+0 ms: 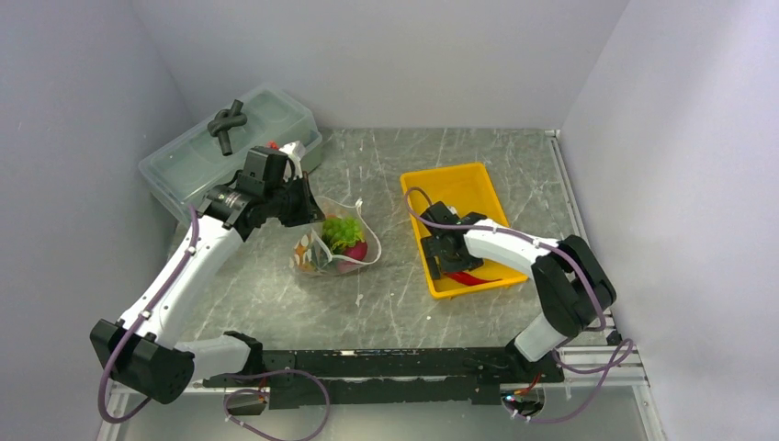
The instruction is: Place the food in the zip-top bag and seal the zipper
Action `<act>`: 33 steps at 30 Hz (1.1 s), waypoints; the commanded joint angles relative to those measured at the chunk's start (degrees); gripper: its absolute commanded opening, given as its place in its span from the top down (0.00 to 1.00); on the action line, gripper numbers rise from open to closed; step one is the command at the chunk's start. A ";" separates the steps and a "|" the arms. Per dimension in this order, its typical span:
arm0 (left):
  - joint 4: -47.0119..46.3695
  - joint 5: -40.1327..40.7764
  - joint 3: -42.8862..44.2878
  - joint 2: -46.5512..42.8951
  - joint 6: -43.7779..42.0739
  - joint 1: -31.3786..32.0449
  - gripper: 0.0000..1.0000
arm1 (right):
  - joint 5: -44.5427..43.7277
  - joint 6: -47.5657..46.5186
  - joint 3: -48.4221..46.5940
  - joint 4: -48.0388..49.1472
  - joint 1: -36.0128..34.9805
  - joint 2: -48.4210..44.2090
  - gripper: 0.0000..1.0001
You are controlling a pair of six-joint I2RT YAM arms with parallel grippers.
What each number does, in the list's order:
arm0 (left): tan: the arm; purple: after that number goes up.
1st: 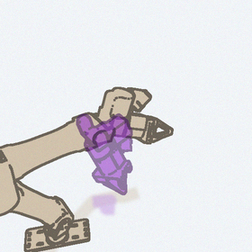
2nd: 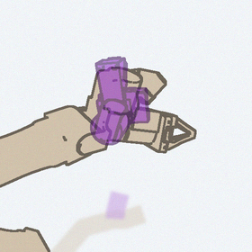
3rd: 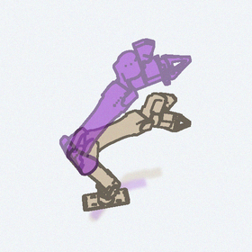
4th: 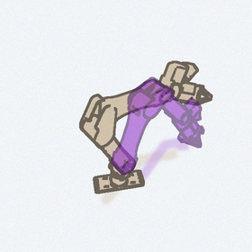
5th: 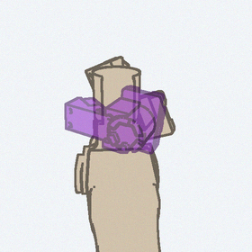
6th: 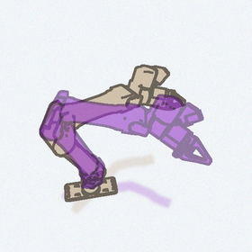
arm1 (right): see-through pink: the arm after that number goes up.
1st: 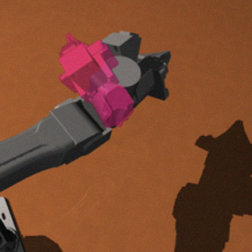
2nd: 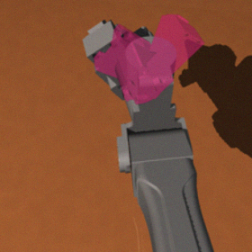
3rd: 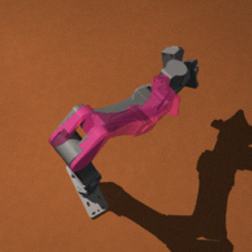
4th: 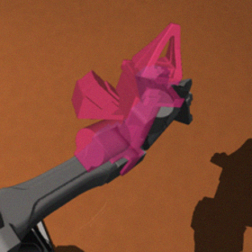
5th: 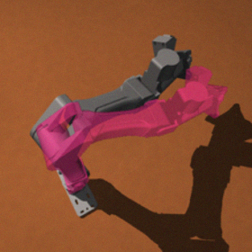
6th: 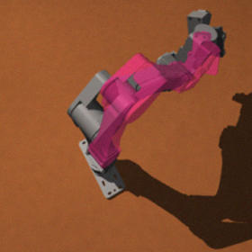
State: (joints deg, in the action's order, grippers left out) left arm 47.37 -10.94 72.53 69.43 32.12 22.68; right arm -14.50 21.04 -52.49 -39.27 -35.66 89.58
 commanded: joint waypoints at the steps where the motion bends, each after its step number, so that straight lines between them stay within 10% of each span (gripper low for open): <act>1: -2.72 -1.27 0.25 -2.17 -1.06 -0.38 1.00 | -1.82 1.68 -1.31 1.91 0.24 2.14 0.17; 24: -1.85 -0.84 0.95 -1.89 -0.71 -0.55 1.00 | -4.34 2.00 -8.94 8.86 9.50 10.74 0.28; 33: -1.93 -1.36 1.22 -1.64 -0.36 -0.57 1.00 | -1.91 1.40 -11.08 9.94 13.19 13.30 0.56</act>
State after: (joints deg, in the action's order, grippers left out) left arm 47.44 -10.96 72.40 69.14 32.14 22.41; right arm -17.37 22.57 -61.71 -30.24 -23.59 100.95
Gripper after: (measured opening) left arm 0.010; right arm 0.496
